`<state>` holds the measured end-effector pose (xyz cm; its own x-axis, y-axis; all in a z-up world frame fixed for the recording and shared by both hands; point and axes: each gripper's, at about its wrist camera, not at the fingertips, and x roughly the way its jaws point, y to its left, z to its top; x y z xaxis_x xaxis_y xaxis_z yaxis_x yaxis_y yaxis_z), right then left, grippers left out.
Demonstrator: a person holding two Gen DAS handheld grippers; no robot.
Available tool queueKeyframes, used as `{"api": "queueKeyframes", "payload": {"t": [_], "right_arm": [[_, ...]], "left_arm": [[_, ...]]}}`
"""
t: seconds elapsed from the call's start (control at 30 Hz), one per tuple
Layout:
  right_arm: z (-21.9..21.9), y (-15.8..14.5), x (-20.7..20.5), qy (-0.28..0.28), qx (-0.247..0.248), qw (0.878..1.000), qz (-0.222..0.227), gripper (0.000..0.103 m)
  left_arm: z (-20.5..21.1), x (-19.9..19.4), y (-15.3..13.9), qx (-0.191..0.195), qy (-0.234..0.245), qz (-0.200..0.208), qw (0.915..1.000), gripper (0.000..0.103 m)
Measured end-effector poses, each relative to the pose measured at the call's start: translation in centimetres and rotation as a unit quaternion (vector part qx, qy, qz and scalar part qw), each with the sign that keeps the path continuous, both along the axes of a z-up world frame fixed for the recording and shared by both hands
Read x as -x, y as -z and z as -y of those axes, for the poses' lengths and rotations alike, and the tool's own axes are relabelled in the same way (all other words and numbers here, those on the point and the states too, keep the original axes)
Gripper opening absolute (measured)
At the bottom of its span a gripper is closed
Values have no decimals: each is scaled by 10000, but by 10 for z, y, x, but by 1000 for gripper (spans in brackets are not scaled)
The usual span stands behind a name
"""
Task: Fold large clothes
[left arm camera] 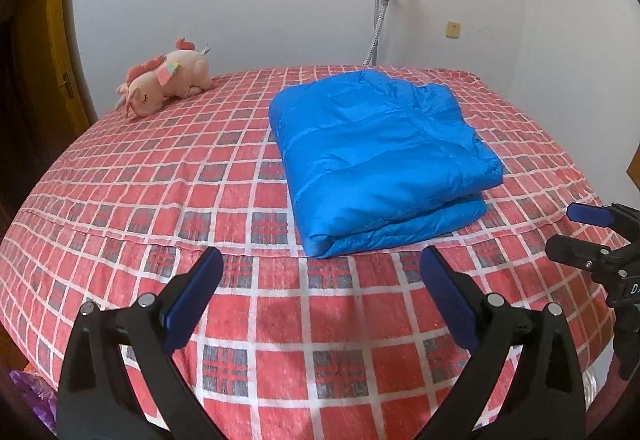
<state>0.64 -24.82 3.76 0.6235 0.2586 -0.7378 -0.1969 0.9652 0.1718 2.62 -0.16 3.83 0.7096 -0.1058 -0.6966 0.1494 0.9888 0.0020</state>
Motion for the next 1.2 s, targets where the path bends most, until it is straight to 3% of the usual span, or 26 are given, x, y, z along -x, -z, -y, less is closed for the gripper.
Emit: {"api": "queueKeyframes", "payload": {"t": [1.2], "right_arm": [[-3, -4, 10, -14, 37, 10000, 67, 99]], "left_arm": [[-6, 17, -4, 71, -45, 88, 9999, 98]]}}
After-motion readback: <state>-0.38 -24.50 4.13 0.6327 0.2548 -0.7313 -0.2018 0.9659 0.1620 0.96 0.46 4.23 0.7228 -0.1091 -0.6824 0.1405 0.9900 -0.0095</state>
